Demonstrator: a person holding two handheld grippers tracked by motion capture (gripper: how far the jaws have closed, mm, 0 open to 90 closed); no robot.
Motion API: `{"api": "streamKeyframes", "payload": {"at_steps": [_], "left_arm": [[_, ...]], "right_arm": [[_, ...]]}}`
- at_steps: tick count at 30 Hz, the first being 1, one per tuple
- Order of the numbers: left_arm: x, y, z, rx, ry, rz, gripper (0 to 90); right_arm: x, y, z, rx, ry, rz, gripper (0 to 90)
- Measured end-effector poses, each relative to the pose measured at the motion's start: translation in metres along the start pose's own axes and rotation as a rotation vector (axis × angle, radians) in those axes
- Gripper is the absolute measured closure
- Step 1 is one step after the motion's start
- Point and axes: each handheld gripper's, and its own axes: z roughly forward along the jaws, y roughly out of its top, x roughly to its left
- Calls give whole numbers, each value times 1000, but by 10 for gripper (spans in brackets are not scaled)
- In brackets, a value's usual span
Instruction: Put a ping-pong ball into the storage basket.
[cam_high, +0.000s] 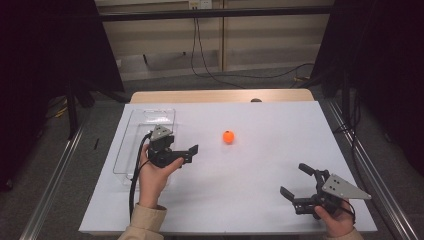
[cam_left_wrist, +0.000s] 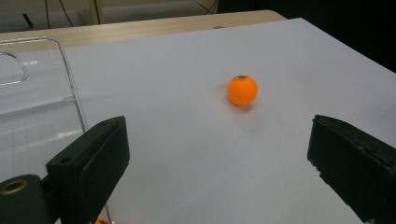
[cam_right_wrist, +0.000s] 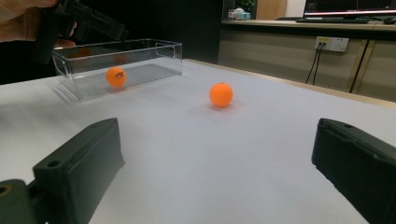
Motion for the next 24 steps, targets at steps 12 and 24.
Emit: {"api": "streamKeyframes", "payload": {"at_steps": [12, 24], "left_arm": [[-6, -1, 7, 11, -32, 21, 57], [-9, -2, 14, 1, -42, 7, 53]], "right_arm": [[0, 1, -2, -4, -8, -3, 13], [-1, 0, -3, -4, -11, -6, 13]]}}
